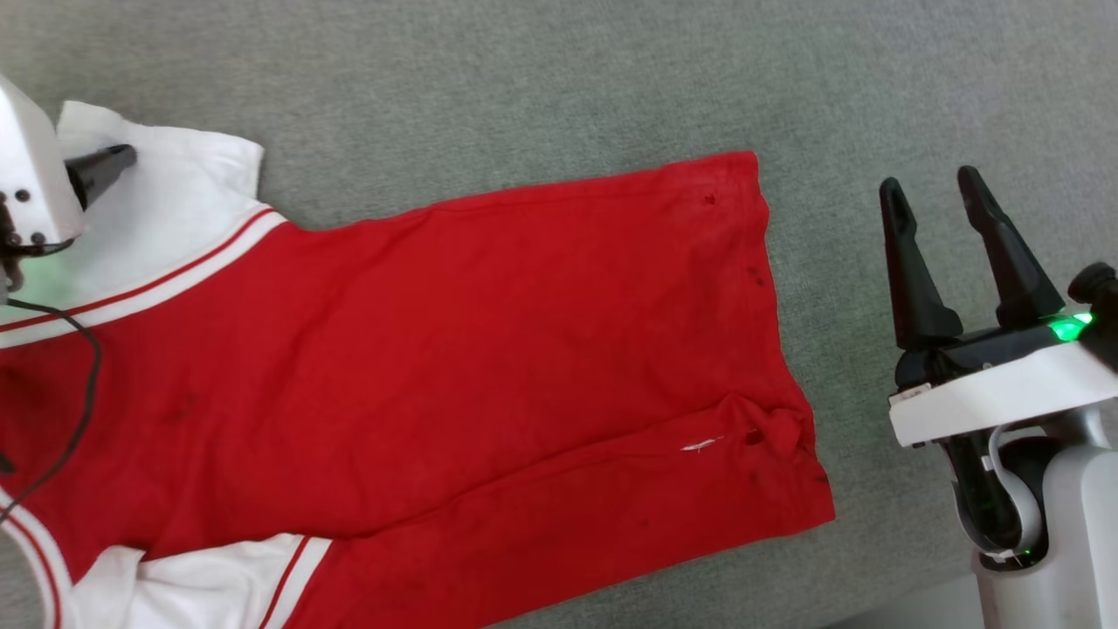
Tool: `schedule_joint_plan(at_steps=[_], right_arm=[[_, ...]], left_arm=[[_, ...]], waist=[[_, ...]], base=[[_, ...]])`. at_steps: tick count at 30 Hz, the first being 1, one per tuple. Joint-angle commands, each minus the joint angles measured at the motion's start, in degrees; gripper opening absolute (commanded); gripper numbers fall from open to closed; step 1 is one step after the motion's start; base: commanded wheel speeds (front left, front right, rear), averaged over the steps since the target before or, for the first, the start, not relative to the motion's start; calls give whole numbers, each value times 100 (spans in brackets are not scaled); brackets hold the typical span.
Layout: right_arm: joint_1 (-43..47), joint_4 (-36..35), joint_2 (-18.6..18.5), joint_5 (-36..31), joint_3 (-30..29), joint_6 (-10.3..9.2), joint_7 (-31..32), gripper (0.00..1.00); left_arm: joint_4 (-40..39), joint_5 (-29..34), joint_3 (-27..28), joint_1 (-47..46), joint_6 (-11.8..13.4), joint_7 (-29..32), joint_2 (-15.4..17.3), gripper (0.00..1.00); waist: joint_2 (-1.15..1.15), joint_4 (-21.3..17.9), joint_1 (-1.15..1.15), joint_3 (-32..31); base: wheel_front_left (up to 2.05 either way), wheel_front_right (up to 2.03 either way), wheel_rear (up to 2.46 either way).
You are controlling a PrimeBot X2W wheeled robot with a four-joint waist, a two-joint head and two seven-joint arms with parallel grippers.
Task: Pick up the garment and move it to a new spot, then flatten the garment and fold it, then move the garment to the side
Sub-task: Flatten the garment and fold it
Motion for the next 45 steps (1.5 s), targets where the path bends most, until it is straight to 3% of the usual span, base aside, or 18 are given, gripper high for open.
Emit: schedule_joint_plan(at_steps=[1, 4, 5, 6, 7, 15, 22, 23, 34, 35, 36, 37, 40, 45], right_arm=[[-108, 34, 31, 43, 32, -1, -8, 100], [-141, 102, 22, 91, 67, -1, -7, 100], [-163, 118, 19, 119, 86, 0, -10, 100], [-175, 146, 5, 130, 89, -1, 9, 100], [-196, 153, -14, 156, 104, -1, -5, 100], [-397, 434, -169, 665, 122, -1, 282, 100], [-986, 1354, -560, 1378, 258, -1, 1908, 100], [-1335, 1731, -708, 1499, 298, 0, 2649, 100], [-2375, 3019, -917, 1542, 763, -1, 4647, 100], [-2391, 3098, -891, 1579, 817, -1, 4832, 58], [-2399, 3149, -885, 1577, 872, 0, 4971, 25], [-2411, 3185, -874, 1562, 890, 0, 5067, 0], [-2490, 3222, -886, 1528, 870, 1, 5243, 0], [-2779, 2938, -1021, 1458, 703, 0, 4920, 0]], left_arm=[[68, 17, -21, -76, 72, 104, 56, 100], [392, -127, -43, 103, 299, 398, -82, 100], [497, -172, -54, 163, 375, 477, -113, 47], [590, -209, -72, 243, 431, 584, -147, 19], [646, -241, -102, 308, 463, 680, -182, 0], [723, -290, -5, 315, 367, 93, -479, 0], [554, -135, -85, -232, 81, -451, -661, 0], [484, -131, -182, -429, -34, -533, -851, 0], [276, 9, -494, -802, -324, -765, -1177, 0], [268, 27, -505, -799, -344, -789, -1173, 0], [265, 43, -514, -778, -352, -808, -1159, 0], [252, 46, -522, -765, -363, -826, -1155, 0], [235, 47, -538, -727, -391, -882, -1164, 0], [270, 42, -492, -630, -444, -1118, -1177, 0]], waist=[[0, -105, -1, 117], [0, -158, -1, 184], [0, -177, -1, 193], [0, -193, -1, 194], [0, -199, -1, 190], [0, -58, -1, 2], [0, 364, -1, -240], [0, 617, -1, -243], [0, 1203, -1, 9], [0, 1229, -1, 23], [0, 1247, -1, 27], [0, 1265, -1, 34], [0, 1308, -1, 23], [0, 1365, -1, -190]], base=[[0, 0, 0], [0, 0, 0], [0, 0, 0], [0, 0, 0], [0, 0, 0], [0, 0, 0], [0, 0, 0], [0, 0, 0], [0, 0, 0], [0, 0, 0], [0, 0, 0], [0, 0, 0], [0, 0, 0], [0, 0, 0]])
